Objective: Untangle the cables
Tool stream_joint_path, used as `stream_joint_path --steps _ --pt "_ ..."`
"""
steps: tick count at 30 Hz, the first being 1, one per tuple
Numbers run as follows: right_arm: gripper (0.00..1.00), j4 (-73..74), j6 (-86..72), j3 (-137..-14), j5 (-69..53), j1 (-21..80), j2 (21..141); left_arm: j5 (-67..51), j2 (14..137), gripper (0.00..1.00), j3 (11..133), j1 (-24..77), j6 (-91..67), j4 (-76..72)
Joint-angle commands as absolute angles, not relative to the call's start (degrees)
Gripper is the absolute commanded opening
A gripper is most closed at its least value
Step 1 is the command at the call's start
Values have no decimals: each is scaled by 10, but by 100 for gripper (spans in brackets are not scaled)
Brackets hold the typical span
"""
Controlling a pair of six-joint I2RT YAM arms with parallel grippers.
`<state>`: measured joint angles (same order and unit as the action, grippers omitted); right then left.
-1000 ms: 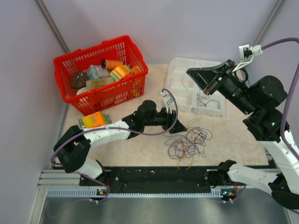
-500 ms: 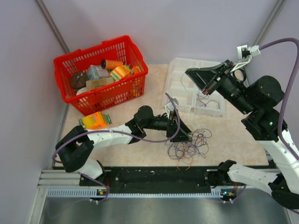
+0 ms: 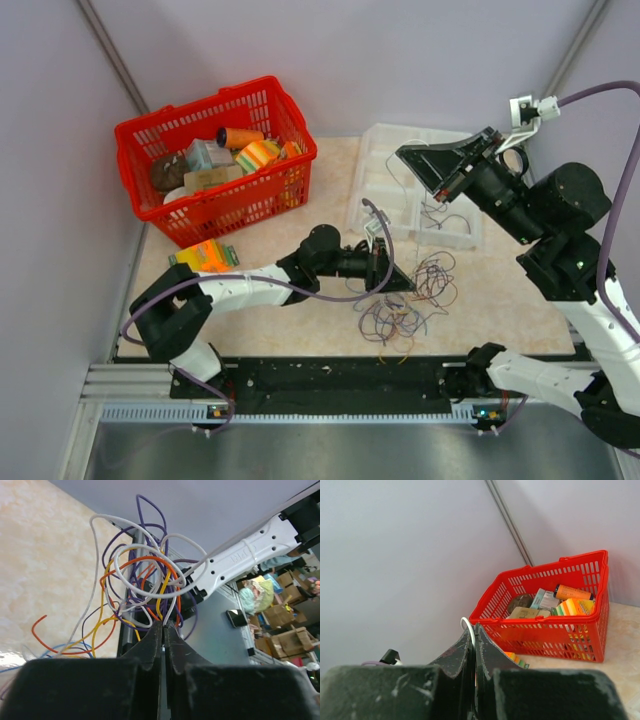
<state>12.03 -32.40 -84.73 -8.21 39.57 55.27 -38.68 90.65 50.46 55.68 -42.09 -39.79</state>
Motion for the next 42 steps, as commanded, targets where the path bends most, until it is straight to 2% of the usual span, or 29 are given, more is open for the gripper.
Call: stream_joint_path --steps 1,10,15,21,25,29,33,42 --pt "0 94 -317 -853 -63 393 547 -336 897 0 505 560 -396 -404" --pt "0 207 -85 -1061 211 393 620 -179 838 0 336 546 -338 -272" --pt "0 222 -58 -1185 207 393 654 -149 796 0 267 490 -347 -247" --pt "0 204 -19 -1279 211 393 672 -82 753 0 288 447 -341 -117" --pt "0 193 -3 -1365 186 393 701 -44 732 0 272 429 -350 -90" --pt "0 157 45 -1370 193 393 710 -29 715 0 259 405 -373 -48" --pt "0 127 72 -1378 186 393 724 36 673 0 255 392 -402 27" --pt "0 35 176 -1362 234 393 740 90 580 0 312 354 -414 144"
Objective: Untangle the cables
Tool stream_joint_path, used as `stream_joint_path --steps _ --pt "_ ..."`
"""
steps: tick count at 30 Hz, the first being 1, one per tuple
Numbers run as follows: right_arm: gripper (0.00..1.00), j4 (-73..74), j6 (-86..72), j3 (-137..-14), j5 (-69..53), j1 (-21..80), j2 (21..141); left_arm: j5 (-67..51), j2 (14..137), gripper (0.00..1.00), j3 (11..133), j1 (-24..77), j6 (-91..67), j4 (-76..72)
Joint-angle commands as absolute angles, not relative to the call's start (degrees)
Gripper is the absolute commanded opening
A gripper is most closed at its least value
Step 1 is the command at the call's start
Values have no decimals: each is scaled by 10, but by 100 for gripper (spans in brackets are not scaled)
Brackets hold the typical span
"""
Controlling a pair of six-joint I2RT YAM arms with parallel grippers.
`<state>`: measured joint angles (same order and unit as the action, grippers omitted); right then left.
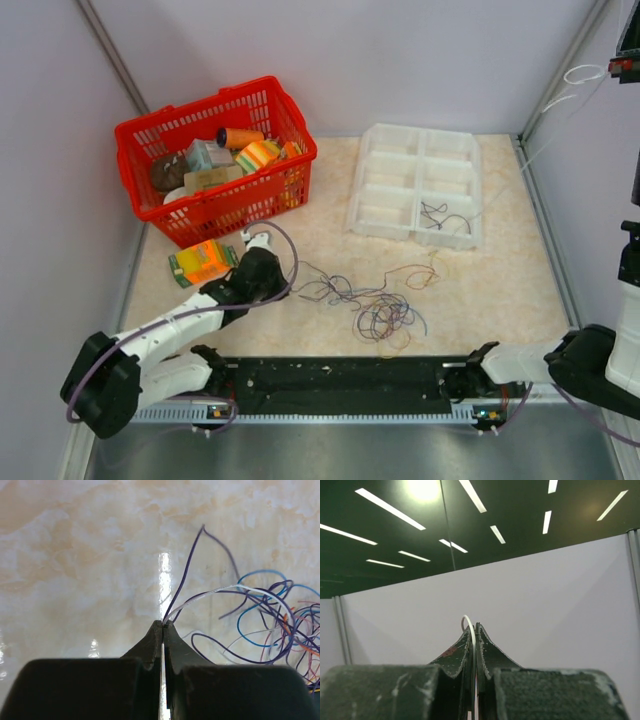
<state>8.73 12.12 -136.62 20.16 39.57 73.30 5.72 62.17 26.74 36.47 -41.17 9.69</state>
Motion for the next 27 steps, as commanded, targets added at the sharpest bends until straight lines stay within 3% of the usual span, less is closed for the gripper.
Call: stream_joint_path --steps 1,5,6,7,10,11,18,21,25,27 --pt "0 48 155 -1336 222 393 730 73 574 0 318 354 -397 133" --pt "0 88 27 -1182 113 393 697 -129 578 0 358 356 -325 59" --pt "0 106 10 -1175 87 393 700 -161 577 9 368 360 -323 43" --pt "0 123 -13 -1177 74 393 706 -183 571 23 371 363 -323 21" --pt "0 141 -43 -1180 41 393 702 -187 542 90 374 381 -316 -40" --pt "0 150 -57 -1186 37 393 701 -184 538 99 387 390 -313 -43" --pt "0 184 -162 -1195 -16 393 690 -29 595 99 444 602 -191 -163" --pt "0 188 -191 -1215 -48 393 686 -6 682 99 496 631 -146 -198" --pt "0 188 -235 -1236 -79 393 685 117 795 99 561 648 -106 -242" --pt "0 187 -249 -1242 -88 393 683 155 837 93 571 648 -98 -289"
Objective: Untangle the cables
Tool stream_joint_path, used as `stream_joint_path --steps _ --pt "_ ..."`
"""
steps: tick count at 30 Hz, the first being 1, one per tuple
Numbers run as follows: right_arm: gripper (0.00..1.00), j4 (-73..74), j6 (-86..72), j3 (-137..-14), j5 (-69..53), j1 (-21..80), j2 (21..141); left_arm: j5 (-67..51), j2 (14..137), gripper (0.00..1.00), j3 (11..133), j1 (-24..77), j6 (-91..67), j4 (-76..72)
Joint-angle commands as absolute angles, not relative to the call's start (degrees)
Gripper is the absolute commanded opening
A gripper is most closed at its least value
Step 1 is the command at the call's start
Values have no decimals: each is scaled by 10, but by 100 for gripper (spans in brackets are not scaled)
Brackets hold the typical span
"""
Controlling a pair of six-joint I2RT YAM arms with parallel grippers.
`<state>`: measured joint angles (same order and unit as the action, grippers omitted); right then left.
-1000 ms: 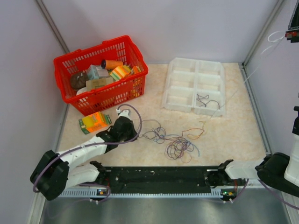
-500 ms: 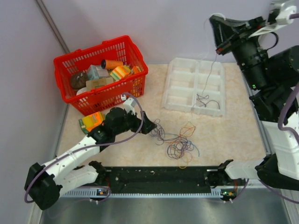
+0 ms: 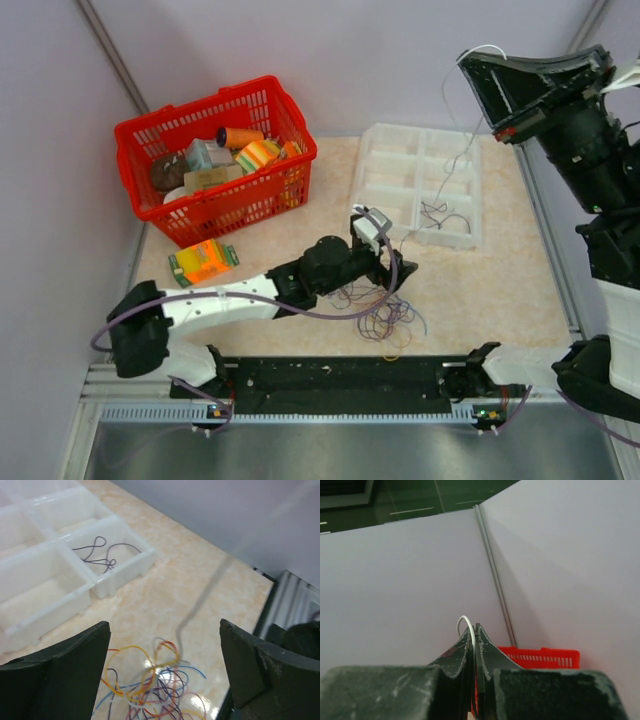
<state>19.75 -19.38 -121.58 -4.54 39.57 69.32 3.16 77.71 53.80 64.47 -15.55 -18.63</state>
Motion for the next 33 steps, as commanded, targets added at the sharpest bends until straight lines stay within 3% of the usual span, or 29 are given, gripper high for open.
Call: stream_joint_path --steps 1,5,10,14,18,22,25,28,33 --pt "0 185 -253 -1245 -88 393 681 150 860 87 577 647 -98 -300" --pt "0 183 -242 -1288 -76 393 691 183 914 55 588 647 -142 -244" --pt "0 157 -206 -1382 -45 393 731 189 898 45 432 604 -168 -321" --pt "0 122 -148 -1411 -13 393 752 150 839 49 339 549 -198 -300" --pt "0 74 -103 -1353 13 394 747 105 785 49 300 524 -187 -264" --pt "0 57 -73 -1353 34 393 788 74 765 30 300 522 -192 -210" --pt "0 50 -20 -1380 72 393 831 97 775 3 284 515 -227 -183" --pt "0 41 33 -1475 96 394 882 78 775 0 262 475 -272 -164" --pt "0 -77 51 -1451 55 393 864 76 729 0 235 459 -298 -157"
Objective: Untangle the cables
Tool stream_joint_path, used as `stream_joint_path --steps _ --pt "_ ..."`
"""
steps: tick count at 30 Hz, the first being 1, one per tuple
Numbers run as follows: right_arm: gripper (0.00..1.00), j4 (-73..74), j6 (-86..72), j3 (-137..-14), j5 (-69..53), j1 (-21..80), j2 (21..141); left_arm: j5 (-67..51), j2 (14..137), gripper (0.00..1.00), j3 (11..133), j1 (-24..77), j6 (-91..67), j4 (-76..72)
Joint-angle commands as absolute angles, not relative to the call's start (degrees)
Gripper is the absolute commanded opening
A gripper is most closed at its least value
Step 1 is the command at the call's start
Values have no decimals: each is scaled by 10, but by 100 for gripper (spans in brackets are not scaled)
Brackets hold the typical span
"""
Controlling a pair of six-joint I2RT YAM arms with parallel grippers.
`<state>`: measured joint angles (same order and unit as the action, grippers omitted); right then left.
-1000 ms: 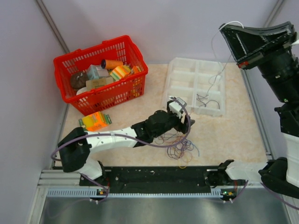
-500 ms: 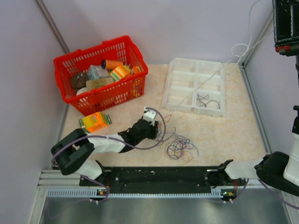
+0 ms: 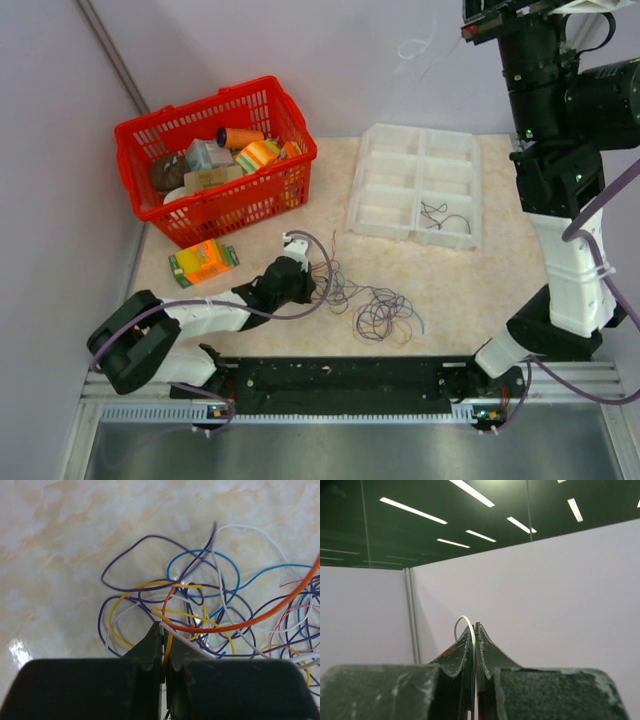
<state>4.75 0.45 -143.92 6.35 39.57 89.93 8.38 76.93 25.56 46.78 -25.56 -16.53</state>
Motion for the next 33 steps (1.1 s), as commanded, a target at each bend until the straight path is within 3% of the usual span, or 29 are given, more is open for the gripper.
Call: stream_joint_path --steps 1,8,14,17,24,33 --pt "0 -89 61 -1455 59 393 864 70 726 0 227 457 -306 -163" --pt "0 -134 112 -1453 40 393 867 44 704 0 186 438 -339 -170" --pt "0 -138 175 -1389 100 390 883 50 665 0 170 434 -353 -152" --pt "0 -109 131 -1467 110 322 946 54 629 0 140 433 -369 -142" --pt "0 -161 131 -1457 116 277 962 83 549 0 105 432 -385 -105" --pt "0 -146 75 -1466 116 178 991 76 544 0 95 431 -402 -100"
